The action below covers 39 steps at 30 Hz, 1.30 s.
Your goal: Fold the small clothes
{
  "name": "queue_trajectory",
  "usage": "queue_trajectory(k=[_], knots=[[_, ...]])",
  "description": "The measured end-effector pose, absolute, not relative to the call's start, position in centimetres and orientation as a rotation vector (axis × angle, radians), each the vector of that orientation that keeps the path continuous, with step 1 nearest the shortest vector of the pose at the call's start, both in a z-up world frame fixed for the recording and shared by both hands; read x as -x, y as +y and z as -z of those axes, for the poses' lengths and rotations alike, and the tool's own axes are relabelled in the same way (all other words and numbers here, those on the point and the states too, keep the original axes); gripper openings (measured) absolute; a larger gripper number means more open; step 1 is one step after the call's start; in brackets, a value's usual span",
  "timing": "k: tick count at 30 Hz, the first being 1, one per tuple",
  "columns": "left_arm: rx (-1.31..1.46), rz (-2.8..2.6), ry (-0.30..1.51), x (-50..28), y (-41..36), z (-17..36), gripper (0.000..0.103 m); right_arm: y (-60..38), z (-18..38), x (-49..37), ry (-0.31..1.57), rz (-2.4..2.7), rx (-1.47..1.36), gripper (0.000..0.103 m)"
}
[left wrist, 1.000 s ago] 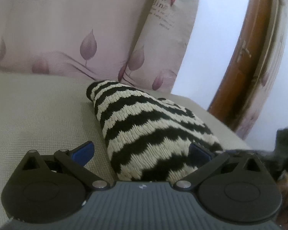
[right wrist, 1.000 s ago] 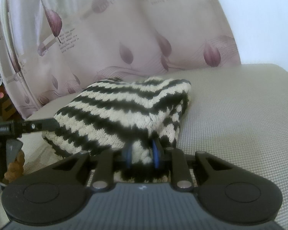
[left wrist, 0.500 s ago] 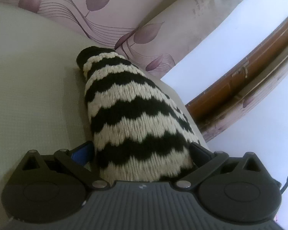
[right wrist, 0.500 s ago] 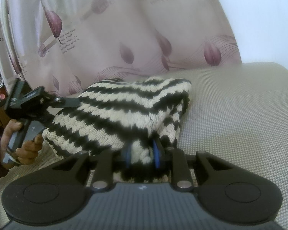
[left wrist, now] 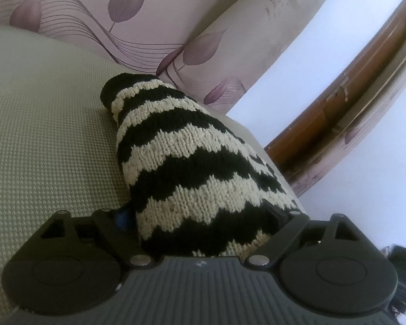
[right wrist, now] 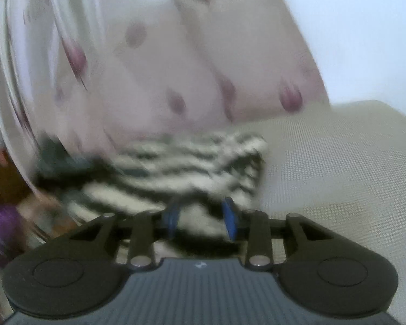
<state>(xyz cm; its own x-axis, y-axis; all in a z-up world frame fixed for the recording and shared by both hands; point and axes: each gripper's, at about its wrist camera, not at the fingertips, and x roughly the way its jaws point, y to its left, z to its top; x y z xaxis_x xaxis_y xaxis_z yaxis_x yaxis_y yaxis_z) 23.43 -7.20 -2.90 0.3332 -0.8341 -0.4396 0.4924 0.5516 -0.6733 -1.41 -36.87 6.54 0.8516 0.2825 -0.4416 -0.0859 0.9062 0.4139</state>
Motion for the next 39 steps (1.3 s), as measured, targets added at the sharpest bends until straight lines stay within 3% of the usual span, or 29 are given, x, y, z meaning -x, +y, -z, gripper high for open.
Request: queue_trajectory(k=[2,8,22,24,27,30,39], knots=[[0.458,0.914,0.846,-23.3,-7.3,2.9,0.091,-33.9,-8.2,2.9,0.486,-0.288,-0.42,0.035],[0.457,0.93,0.84,-23.0,-6.8,3.2,0.091,-22.5,-7.2,1.6,0.64,-0.468,-0.276,0.034],[0.464,0.951,0.834,-23.1,-6.2,3.4,0.093,-19.8,-4.5,-2.6,0.667,-0.25,-0.206,0.034],[0.464,0.955,0.834,-23.1,-6.3,3.4,0.093,-20.3,-4.4,-3.0,0.664,-0.251,-0.233,0.037],[0.453,0.968,0.837,-23.2,-6.5,3.3,0.094,-19.8,-4.1,-4.0,0.693,-0.342,-0.221,0.062],[0.453,0.981,0.839,-23.3,-6.4,3.4,0.094,-19.5,-4.4,-4.4,0.693,-0.431,-0.171,0.063],[0.439,0.98,0.831,-23.2,-6.7,3.4,0.095,-22.9,-4.8,-2.6,0.607,-0.642,-0.388,0.062]])
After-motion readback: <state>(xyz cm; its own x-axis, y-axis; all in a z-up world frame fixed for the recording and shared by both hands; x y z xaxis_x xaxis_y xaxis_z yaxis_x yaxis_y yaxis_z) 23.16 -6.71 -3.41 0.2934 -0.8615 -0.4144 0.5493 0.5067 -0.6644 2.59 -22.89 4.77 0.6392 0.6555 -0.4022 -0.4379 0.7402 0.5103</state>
